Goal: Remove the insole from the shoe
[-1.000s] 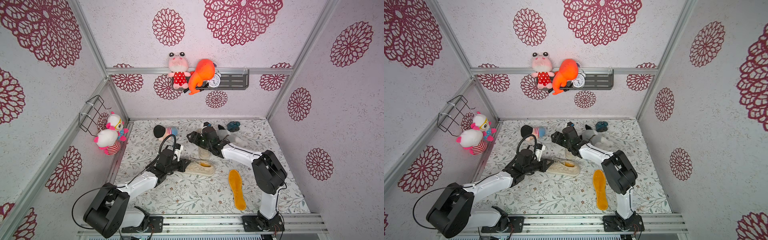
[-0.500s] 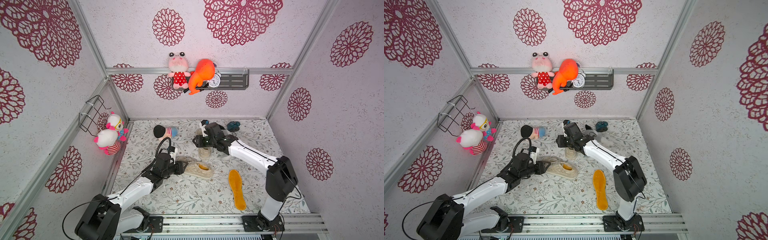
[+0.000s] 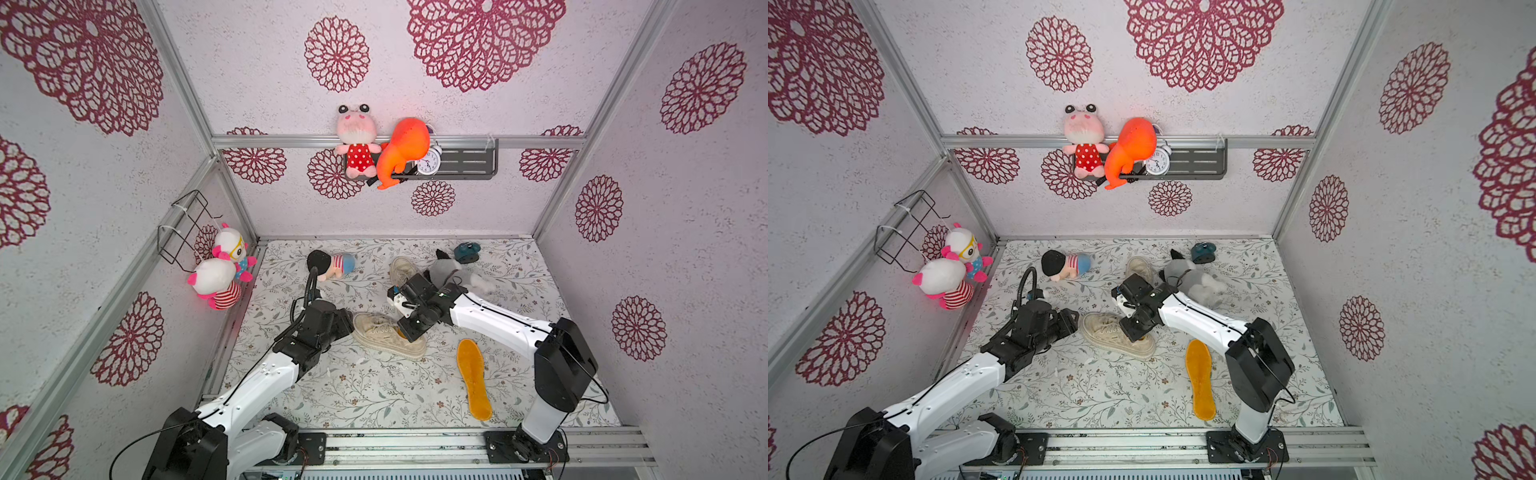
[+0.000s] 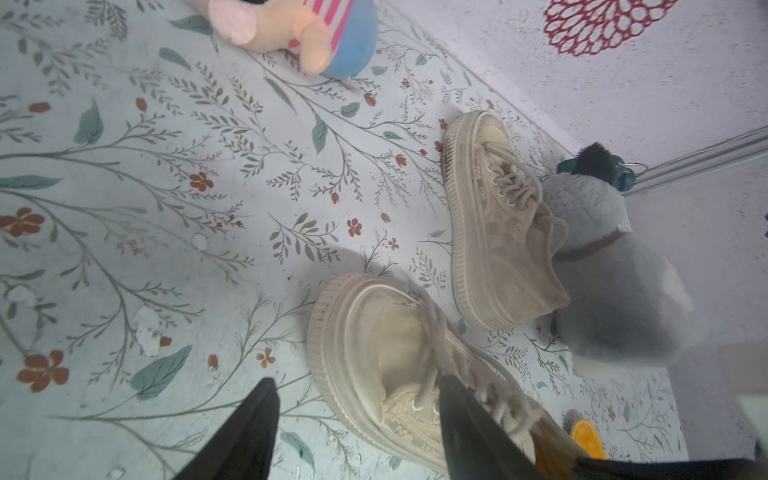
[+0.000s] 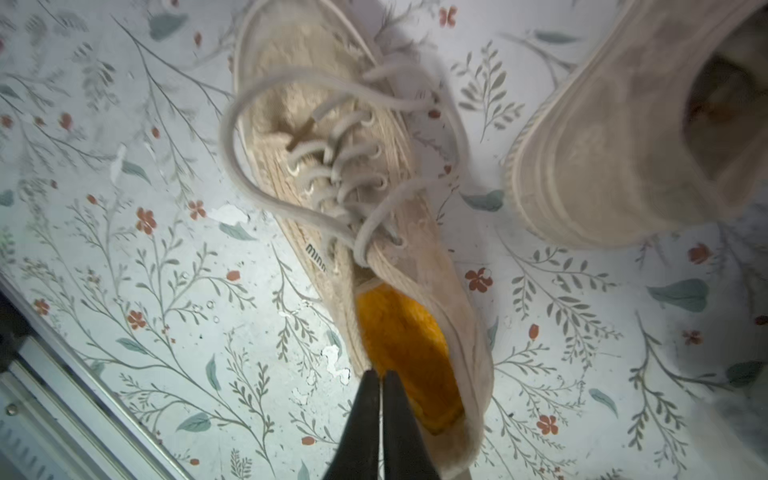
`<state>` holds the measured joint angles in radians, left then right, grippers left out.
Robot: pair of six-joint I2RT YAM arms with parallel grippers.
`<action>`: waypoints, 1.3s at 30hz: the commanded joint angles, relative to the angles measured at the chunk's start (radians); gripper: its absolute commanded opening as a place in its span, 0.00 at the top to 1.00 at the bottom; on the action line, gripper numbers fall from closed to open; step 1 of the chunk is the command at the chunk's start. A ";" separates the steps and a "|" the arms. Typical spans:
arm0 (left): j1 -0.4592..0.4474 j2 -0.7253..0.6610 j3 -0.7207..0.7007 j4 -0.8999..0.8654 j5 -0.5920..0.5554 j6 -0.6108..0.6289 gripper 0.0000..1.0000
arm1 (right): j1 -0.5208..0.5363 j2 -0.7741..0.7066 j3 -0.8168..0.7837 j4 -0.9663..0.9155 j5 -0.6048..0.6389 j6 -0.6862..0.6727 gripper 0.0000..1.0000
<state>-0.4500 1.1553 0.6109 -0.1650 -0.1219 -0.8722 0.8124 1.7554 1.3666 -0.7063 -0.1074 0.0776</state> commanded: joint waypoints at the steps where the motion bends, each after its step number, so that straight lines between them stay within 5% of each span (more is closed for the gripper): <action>1: 0.004 0.040 0.034 -0.070 0.019 -0.065 0.37 | 0.001 0.016 0.031 -0.047 0.020 -0.048 0.92; 12: 0.033 0.192 0.080 -0.051 0.153 -0.027 0.38 | 0.002 0.126 0.078 -0.090 0.121 -0.079 0.84; 20: 0.070 0.339 0.113 -0.021 0.253 0.022 0.39 | 0.047 0.164 0.068 -0.078 0.033 -0.084 0.42; 25: 0.081 0.373 0.120 0.002 0.278 0.022 0.41 | 0.076 0.240 0.087 -0.072 0.059 -0.073 0.31; 31: 0.094 0.397 0.137 0.007 0.286 0.025 0.46 | 0.080 0.334 0.121 -0.070 0.171 -0.048 0.40; 39: 0.105 0.381 0.138 0.002 0.286 0.024 0.44 | 0.080 0.337 0.137 -0.040 0.176 0.003 0.84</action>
<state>-0.3592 1.5406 0.7357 -0.1608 0.1711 -0.8570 0.8932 2.0258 1.5291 -0.7879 0.0505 0.0429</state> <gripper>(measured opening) 0.547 0.195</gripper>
